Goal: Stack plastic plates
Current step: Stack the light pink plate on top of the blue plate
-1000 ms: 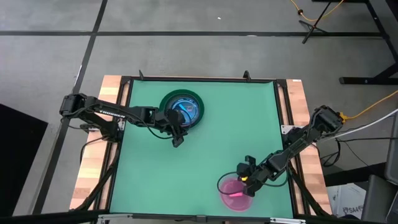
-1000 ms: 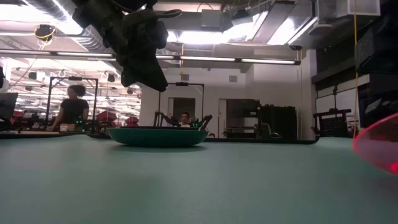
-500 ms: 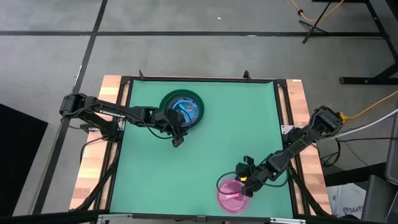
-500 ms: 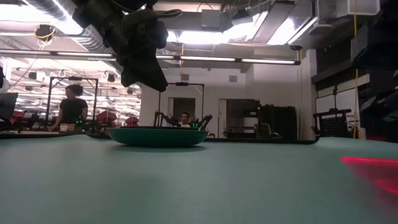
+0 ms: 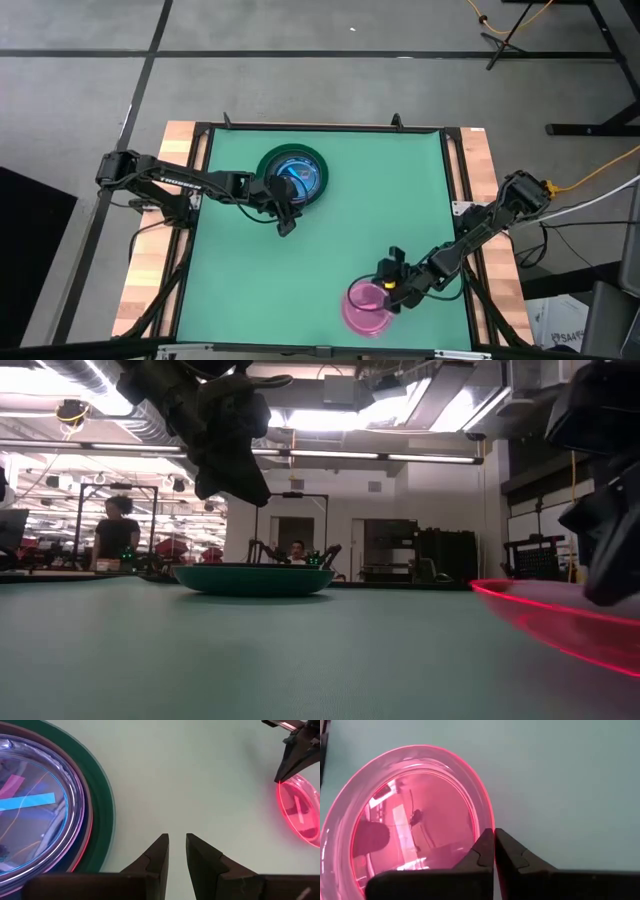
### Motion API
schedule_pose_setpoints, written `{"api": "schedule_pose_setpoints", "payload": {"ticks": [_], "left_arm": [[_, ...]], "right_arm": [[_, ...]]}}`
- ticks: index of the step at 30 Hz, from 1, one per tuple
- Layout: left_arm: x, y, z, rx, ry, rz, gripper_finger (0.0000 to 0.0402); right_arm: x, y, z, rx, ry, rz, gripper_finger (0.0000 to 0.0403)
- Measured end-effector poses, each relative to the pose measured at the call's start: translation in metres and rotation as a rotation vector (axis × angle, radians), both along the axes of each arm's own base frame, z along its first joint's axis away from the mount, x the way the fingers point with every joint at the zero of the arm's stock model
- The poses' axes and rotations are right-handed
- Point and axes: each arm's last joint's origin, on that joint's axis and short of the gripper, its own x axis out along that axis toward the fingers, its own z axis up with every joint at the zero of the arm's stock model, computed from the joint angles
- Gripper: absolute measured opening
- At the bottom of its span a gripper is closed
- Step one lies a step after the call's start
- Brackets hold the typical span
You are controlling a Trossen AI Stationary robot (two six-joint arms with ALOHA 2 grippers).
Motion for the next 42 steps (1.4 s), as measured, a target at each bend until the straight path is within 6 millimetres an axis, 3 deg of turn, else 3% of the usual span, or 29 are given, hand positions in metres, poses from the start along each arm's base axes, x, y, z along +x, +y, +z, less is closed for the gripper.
{"api": "schedule_pose_setpoints", "payload": {"ticks": [9, 19, 27, 35, 42], "left_arm": [[0.001, 0.0, 0.001, -0.038, -0.02, 0.037, 0.006], [0.008, 0.0, 0.009, -0.037, -0.129, 0.039, 0.006], [0.008, 0.0, 0.01, 0.026, -0.141, 0.183, 0.006], [0.008, -0.008, 0.01, 0.06, -0.148, 0.217, 0.006], [0.009, -0.008, 0.008, 0.053, -0.146, 0.247, 0.006]], "right_arm": [[0.013, -0.018, 0.002, -0.118, -0.062, -0.084, 0.0], [0.047, -0.08, 0.002, -0.304, -0.032, -0.141, 0.0], [0.07, -0.125, 0.011, -0.403, -0.109, -0.155, 0.0], [0.083, -0.149, 0.02, -0.475, -0.196, -0.151, 0.0], [0.084, -0.154, 0.02, -0.483, -0.197, -0.162, 0.0]]}}
